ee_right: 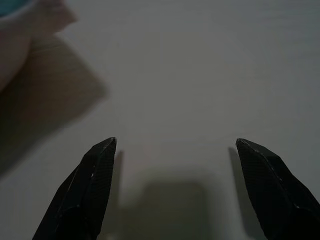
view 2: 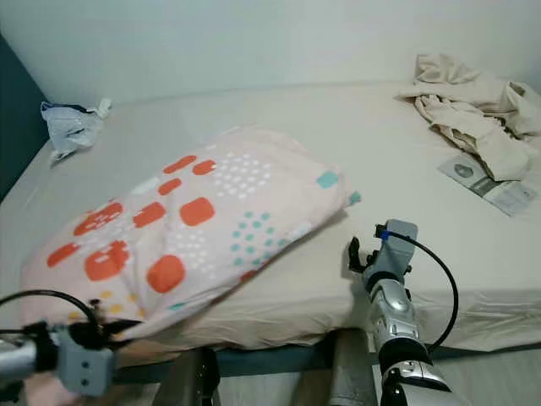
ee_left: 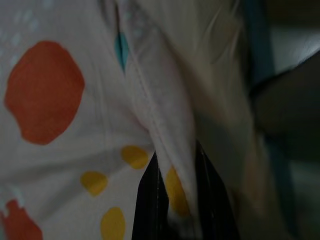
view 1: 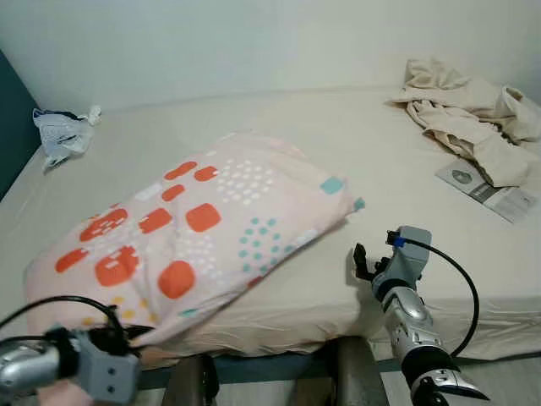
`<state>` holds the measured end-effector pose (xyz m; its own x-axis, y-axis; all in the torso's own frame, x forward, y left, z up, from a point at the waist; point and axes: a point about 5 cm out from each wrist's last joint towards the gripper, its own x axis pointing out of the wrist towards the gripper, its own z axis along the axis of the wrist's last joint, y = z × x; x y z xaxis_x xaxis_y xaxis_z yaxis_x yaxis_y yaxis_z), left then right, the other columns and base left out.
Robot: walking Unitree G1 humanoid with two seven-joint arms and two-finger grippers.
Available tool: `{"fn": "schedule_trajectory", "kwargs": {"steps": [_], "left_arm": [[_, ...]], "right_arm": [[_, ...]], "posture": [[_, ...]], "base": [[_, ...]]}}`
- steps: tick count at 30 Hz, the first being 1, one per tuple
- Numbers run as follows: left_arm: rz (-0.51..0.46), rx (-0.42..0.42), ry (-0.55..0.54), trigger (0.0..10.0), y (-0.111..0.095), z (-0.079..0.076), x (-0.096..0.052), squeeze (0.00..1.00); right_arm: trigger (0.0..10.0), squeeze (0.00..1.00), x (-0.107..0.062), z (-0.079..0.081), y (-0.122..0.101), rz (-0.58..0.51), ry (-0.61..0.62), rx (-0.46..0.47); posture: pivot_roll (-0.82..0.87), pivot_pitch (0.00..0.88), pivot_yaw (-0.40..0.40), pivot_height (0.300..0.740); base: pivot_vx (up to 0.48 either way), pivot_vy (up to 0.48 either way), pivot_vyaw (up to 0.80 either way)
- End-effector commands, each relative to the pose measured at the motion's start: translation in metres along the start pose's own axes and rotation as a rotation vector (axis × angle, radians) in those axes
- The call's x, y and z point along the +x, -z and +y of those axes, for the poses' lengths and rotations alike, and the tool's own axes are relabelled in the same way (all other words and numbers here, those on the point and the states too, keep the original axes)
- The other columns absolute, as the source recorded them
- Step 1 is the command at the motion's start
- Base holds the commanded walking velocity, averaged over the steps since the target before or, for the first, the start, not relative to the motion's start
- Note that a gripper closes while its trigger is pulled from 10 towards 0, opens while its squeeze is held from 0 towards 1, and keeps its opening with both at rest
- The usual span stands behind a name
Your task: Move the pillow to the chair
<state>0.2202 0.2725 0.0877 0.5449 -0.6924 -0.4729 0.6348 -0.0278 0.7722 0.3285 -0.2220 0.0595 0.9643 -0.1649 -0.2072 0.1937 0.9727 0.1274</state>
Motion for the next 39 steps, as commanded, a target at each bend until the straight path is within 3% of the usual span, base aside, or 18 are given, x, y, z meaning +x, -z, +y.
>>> {"fn": "schedule_trajectory", "kwargs": {"steps": [1, 2, 3, 5, 6, 7, 8, 11, 15, 21, 22, 27, 29, 31, 35, 36, 37, 39], "left_arm": [[0.064, 0.021, 0.018, 0.0, 0.008, 0.002, -0.01, 0.0], [0.094, 0.034, -0.024, 7.1, 0.011, 0.008, -0.006, 0.0], [0.12, 0.012, -0.061, 10.0, 0.013, 0.013, -0.003, 0.0], [0.132, -0.01, -0.082, 10.0, 0.014, 0.015, 0.0, 0.0], [0.137, -0.051, -0.119, 10.0, 0.013, 0.018, 0.004, 0.13], [0.124, -0.134, -0.181, 10.0, 0.011, 0.02, 0.01, 1.0], [0.124, -0.134, -0.181, 10.0, 0.011, 0.02, 0.01, 1.0], [0.041, -0.292, -0.232, 10.0, 0.004, 0.02, 0.018, 1.0], [0.048, -0.301, -0.238, 10.0, 0.007, 0.022, 0.011, 1.0], [0.16, -0.248, -0.276, 10.0, 0.022, 0.03, -0.027, 1.0], [0.189, -0.281, -0.288, 10.0, 0.025, 0.031, -0.037, 0.0], [0.21, -0.342, -0.309, 10.0, 0.027, 0.033, -0.049, 0.0], [0.217, -0.505, -0.398, 10.0, 0.03, 0.046, -0.063, 0.0], [0.204, -0.567, -0.399, 10.0, 0.028, 0.049, -0.066, 0.0], [0.184, -0.6, -0.379, 10.0, 0.024, 0.049, -0.067, 0.0], [0.163, -0.579, -0.317, 10.0, 0.017, 0.044, -0.062, 0.0], [0.136, -0.564, -0.265, 10.0, 0.01, 0.036, -0.055, 1.0], [0.104, -0.581, -0.237, 10.0, 0.003, 0.029, -0.05, 1.0]], "right_arm": [[10.0, 0.0, -0.002, 0.0, 0.007, 0.026, 0.001, 0.008], [10.0, 0.0, -0.001, 0.0, 0.006, 0.023, 0.001, 0.008], [10.0, 0.0, -0.001, 0.0, 0.004, 0.02, 0.001, 0.009], [10.0, 0.0, 0.0, 0.001, 0.003, 0.018, 0.001, 0.009], [10.0, 0.0, 0.0, 0.001, 0.002, 0.015, 0.004, 0.009], [10.0, 0.0, 0.001, 0.0, 0.001, 0.011, 0.009, 0.009], [10.0, 0.0, 0.001, 0.0, 0.001, 0.011, 0.009, 0.009], [10.0, 0.0, 0.002, -0.008, -0.005, -0.002, 0.032, 0.007], [10.0, 0.0, 0.004, -0.015, -0.01, -0.011, 0.048, 0.005], [10.0, 0.0, 0.009, -0.037, -0.031, -0.045, 0.106, -0.005], [10.0, 0.0, 0.011, -0.043, -0.039, -0.053, 0.121, -0.003], [10.0, 0.0, 0.014, -0.049, -0.048, -0.057, 0.134, 0.0], [10.0, 0.0, 0.022, -0.044, -0.066, -0.049, 0.059, 0.041], [10.0, 0.0, 0.026, -0.039, -0.074, -0.042, 0.008, 0.059], [10.0, 0.0, 0.029, -0.032, -0.08, -0.036, -0.036, 0.066], [10.0, 0.0, 0.032, -0.024, -0.084, -0.033, -0.073, 0.06], [10.0, 0.0, 0.034, -0.017, -0.086, -0.03, -0.087, 0.052], [10.0, 0.0, 0.035, -0.012, -0.086, -0.029, -0.093, 0.048]], "posture": [[0.08, 0.147, 0.024, 0.581], [0.07, 0.147, 0.024, 0.581], [0.07, 0.145, 0.027, 0.581], [0.07, 0.145, 0.027, 0.581], [0.06, 0.145, 0.027, 0.581], [0.06, 0.145, 0.027, 0.581], [0.06, 0.145, 0.027, 0.581], [0.05, 0.148, 0.027, 0.581], [0.05, 0.148, 0.027, 0.581], [0.06, 0.15, 0.027, 0.581], [0.06, 0.151, 0.028, 0.581], [0.07, 0.155, 0.027, 0.581], [0.08, 0.162, 0.017, 0.581], [0.08, 0.162, 0.013, 0.581], [0.09, 0.162, 0.01, 0.581], [0.09, 0.163, 0.003, 0.581], [0.1, 0.162, -0.001, 0.581], [0.1, 0.16, -0.003, 0.581]], "base": [[0.0, 0.0, 0.0], [0.0, 0.0, 0.0], [0.0, 0.0, 0.0], [0.0, 0.0, 0.0], [0.0, 0.0, 0.0], [0.0, 0.0, 0.0], [0.0, 0.0, 0.0], [0.0, 0.0, 0.0], [0.0, 0.0, 0.0], [0.0, 0.0, 0.0], [0.0, 0.0, 0.0], [0.0, 0.0, 0.0], [0.0, 0.0, 0.0], [0.0, 0.0, 0.0], [0.0, 0.0, 0.0], [0.0, 0.0, 0.0], [0.0, 0.0, 0.0], [0.0, 0.0, 0.0]]}}
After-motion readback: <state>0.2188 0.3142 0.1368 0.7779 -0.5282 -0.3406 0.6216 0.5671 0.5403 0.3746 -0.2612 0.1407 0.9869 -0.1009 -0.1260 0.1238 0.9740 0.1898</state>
